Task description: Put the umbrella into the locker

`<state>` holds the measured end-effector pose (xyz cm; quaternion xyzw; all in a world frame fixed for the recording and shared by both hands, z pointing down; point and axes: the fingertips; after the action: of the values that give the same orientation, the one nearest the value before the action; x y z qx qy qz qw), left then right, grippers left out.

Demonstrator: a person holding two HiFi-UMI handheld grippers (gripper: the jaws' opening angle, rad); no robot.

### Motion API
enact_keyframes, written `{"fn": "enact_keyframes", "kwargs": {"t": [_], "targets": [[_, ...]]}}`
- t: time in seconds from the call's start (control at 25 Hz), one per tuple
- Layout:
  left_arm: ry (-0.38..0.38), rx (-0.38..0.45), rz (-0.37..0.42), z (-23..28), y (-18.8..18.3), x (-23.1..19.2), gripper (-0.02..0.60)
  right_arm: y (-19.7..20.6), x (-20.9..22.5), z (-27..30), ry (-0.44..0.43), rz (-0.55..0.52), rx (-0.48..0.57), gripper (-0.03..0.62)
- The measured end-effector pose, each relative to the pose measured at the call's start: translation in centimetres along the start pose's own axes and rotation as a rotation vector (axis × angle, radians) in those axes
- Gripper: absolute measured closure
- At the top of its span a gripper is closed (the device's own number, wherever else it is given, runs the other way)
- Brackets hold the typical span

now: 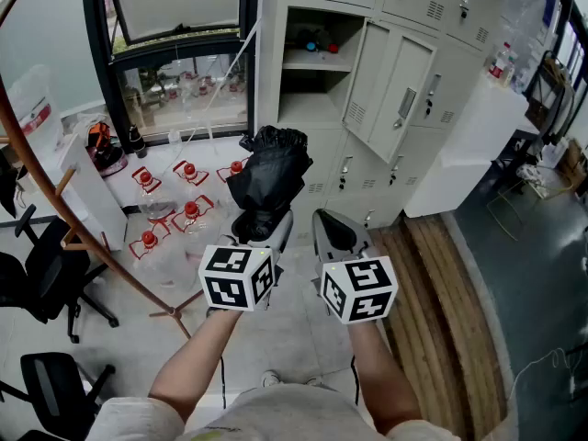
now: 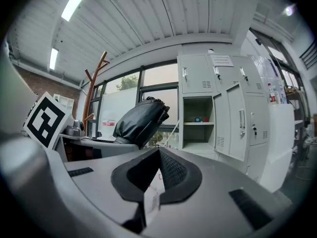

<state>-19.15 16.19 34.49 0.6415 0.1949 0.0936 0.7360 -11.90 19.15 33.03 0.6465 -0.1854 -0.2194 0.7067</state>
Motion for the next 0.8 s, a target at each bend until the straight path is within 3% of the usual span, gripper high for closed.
{"fn": "enact_keyframes", "kwargs": {"t": [0.44, 0.8], "targets": [[-0.004, -0.008, -0.008, 0.3, 0.3, -1.0, 0.324, 0.8, -0.6, 1.3, -0.019, 0.019, -0.004, 0.591], [-0.012, -0.015, 0.009, 3.7, 0.6, 0.2, 0.324, 0.9, 2.8, 1.9, -0.030, 0.021, 0.023, 0.591]]}}
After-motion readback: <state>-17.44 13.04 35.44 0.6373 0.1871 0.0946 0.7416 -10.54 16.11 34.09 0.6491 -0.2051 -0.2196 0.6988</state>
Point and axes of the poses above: the fingertips, and each gripper's own axes: z forward along the fingers, x to its right, y out of its underside, and after that the axes turned 14 degrees about -y, right-handed
